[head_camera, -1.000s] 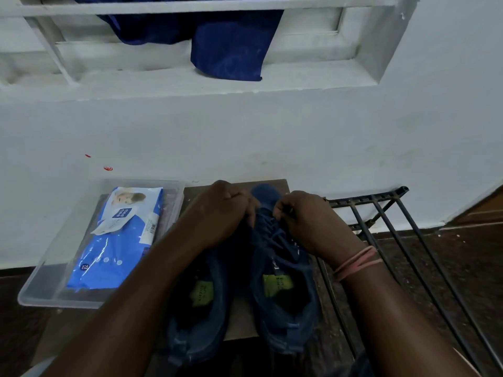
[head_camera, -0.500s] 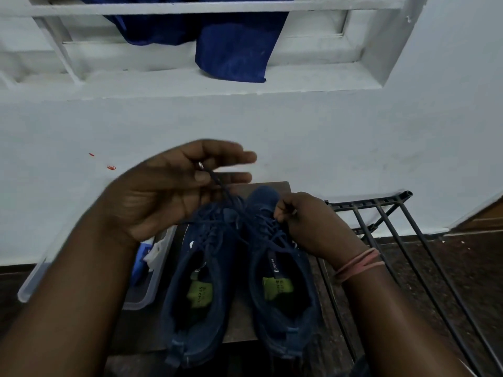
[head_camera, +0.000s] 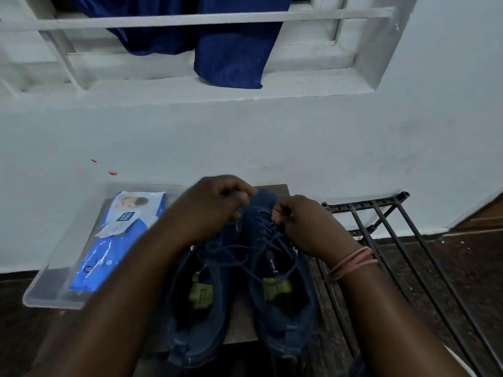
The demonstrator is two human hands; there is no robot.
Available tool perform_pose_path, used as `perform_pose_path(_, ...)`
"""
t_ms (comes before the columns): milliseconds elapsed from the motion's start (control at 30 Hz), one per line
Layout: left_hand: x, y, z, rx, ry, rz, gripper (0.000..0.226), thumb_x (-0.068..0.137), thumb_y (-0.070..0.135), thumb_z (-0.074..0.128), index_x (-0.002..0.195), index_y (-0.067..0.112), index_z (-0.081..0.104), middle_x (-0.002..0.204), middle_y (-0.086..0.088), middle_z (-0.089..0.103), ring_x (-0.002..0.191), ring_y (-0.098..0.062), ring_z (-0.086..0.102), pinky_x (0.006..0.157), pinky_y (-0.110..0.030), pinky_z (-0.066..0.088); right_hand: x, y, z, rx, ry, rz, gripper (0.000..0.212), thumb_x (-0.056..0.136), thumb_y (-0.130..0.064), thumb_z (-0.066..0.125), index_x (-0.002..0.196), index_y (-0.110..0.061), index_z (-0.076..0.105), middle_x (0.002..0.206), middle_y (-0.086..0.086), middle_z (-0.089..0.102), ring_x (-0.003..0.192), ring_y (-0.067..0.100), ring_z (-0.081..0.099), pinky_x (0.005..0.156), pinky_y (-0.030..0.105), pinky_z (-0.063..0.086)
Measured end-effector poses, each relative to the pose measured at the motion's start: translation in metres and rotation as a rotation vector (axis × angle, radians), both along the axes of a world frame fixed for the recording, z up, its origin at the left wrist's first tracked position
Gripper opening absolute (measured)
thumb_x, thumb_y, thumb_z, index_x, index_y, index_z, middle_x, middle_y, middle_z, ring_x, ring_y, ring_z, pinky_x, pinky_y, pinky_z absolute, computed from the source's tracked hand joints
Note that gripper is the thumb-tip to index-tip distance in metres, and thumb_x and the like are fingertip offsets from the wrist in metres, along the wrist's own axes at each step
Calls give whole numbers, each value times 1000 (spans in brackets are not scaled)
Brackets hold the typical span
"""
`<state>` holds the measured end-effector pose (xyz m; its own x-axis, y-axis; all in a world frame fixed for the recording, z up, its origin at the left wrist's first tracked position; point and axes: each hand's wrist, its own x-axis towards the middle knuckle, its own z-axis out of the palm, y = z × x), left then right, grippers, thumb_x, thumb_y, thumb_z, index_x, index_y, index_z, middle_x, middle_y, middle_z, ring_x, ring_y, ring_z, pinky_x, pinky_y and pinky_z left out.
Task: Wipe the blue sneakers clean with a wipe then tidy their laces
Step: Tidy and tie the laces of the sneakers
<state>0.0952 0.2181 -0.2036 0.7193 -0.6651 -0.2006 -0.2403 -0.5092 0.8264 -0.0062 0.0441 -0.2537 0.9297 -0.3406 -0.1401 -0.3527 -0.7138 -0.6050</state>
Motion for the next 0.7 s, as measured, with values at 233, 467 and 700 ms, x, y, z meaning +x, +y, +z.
perform_pose_path(233,-9,-21,-49,140,-475,-1,23,93,18,64,104,32,79,105,14,75,88,1,59,73,-5,35,-2,0,5,-19,11,8,27,86,6,49,82,-17,62,87,-4,63,70,4,52,54,15,35)
perform_pose_path(467,-10,-21,-53,244,-637,-152,25,98,26,59,114,35,77,116,3,70,99,-16,66,85,-31,51,0,0,10,-19,78,-30,23,93,-2,58,92,-19,73,95,-2,72,85,16,67,72,26,54)
perform_pose_path(700,-10,-24,-62,261,-619,-162,17,96,18,49,94,25,64,100,3,60,85,-19,61,76,-40,54,1,5,2,-102,44,-17,29,85,3,53,76,-22,65,80,-5,64,72,10,54,57,17,40)
